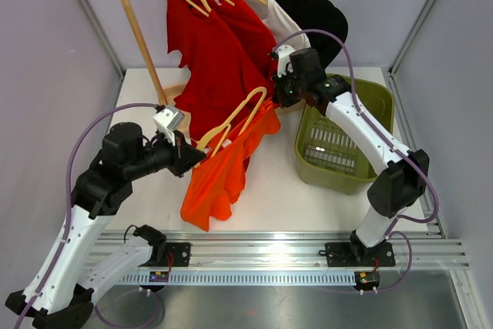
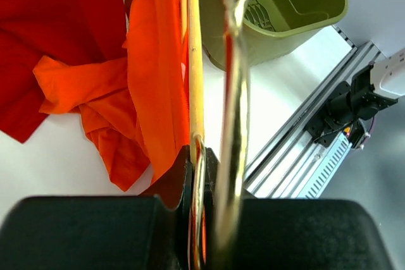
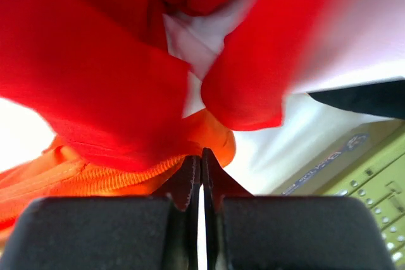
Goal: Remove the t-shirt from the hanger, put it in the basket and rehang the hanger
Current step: Remove the tshirt from the hanger
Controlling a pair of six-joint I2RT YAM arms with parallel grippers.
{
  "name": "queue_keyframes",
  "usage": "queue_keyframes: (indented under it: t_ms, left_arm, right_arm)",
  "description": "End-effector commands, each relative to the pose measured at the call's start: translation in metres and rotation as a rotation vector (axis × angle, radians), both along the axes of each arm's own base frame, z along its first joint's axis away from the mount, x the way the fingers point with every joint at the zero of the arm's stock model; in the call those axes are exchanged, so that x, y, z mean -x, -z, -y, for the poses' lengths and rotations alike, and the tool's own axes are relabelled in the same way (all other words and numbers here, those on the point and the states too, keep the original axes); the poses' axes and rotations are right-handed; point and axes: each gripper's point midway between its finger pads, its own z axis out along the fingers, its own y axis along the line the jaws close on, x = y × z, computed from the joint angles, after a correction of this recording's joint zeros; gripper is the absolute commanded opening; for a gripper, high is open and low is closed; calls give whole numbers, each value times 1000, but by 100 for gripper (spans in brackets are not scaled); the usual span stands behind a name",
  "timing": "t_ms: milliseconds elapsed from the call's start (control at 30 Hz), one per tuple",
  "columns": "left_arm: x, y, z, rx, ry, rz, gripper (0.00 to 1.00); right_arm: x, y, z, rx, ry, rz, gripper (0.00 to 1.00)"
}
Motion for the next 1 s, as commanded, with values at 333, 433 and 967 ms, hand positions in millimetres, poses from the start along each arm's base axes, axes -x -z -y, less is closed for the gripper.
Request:
queue_keyframes:
  t_ms: [333, 433, 967]
  left_arm:
    - [15, -49, 1, 138, 10, 109, 0]
    - [-5, -50, 4, 200, -59, 126, 0]
    - [-52, 1, 35, 118, 31, 158, 0]
  right_arm:
    - [34, -7, 18, -179, -429, -25, 0]
    - [68, -1, 6, -258, -593, -71, 0]
    - [148, -19, 18, -201, -966, 106, 63]
